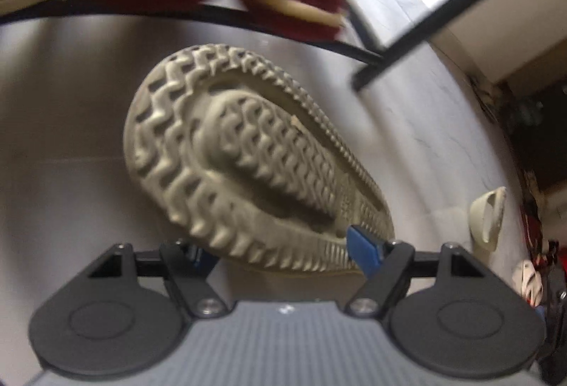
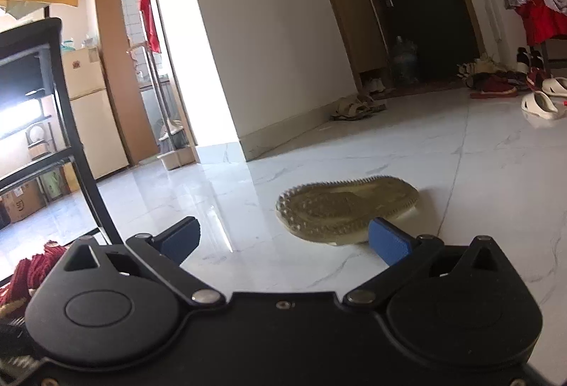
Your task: Organize scattered shoes
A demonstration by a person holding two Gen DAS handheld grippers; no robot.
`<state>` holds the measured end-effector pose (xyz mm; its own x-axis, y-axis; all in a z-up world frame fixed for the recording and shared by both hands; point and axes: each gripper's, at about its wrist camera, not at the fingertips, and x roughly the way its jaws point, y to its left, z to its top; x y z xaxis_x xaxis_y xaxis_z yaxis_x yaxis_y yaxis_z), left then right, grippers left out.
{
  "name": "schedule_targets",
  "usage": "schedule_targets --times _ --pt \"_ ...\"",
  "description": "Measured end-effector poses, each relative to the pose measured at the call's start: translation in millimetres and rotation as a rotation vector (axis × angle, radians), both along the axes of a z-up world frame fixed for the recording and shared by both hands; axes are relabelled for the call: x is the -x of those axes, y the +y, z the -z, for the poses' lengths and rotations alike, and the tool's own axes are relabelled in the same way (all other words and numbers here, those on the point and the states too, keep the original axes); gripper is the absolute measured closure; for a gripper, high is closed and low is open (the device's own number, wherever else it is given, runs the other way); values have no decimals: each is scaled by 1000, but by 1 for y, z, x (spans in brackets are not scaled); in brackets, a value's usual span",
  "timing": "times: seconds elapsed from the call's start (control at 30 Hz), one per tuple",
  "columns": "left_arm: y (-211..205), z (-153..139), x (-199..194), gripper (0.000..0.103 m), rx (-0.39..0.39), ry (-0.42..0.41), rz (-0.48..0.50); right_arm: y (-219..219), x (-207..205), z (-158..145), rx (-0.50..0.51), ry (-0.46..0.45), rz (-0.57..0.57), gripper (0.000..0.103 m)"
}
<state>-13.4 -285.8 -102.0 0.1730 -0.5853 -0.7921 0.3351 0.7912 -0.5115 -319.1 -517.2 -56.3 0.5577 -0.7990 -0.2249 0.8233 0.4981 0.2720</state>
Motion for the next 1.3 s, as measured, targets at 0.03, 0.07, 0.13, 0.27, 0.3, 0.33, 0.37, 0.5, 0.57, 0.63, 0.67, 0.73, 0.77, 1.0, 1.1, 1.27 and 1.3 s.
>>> schedule_targets --times 0.03,0.07,0.13,0.27,0.3,0.33,0.37,0.5,0.57,0.63,0.67,0.73,0.77,1.0,1.1,1.27,1.3 --pt "18 -3 0 29 -7 5 -29 1 1 -2 5 4 -2 0" --pt "32 -7 0 29 -17 1 -52 1 2 -5 10 8 -3 0" --pt "71 -11 -1 29 -50 -19 -57 3 5 -10 10 2 1 0" --pt "115 -17 2 29 -102 -23 -73 9 9 -22 32 -15 5 0" --pt "131 -20 2 29 -116 -29 -85 12 11 -25 41 -23 5 0" --pt "148 -23 1 29 -130 -36 -99 15 12 -28 46 -29 6 0" --pt "153 -23 1 29 -133 -38 -104 17 13 -30 51 -35 7 0" --pt "174 -23 -1 29 -144 -43 -147 27 16 -38 48 -47 5 0" --pt "182 -21 -3 29 -142 -42 -167 31 14 -43 49 -44 -12 0" --pt "190 -18 -4 29 -139 -41 -187 35 10 -49 56 -37 -41 0" --pt "194 -17 -5 29 -138 -41 -197 38 6 -54 61 -28 -77 0" --pt "201 -15 -7 26 -135 -40 -217 41 0 -61 62 -15 -128 0" --pt "205 -14 -8 25 -134 -39 -226 43 -8 -68 59 10 -193 0" --pt "216 -16 -13 10 -158 4 -271 68 -55 -118 118 164 -516 0" --pt "227 -25 -13 8 -198 20 -282 77 -82 -142 0 191 -682 0" --pt "258 -54 -5 8 -198 -56 -285 95 -142 -162 -256 283 -895 0" --pt "266 -62 -4 8 -197 -80 -292 104 -157 -163 -302 314 -921 0"
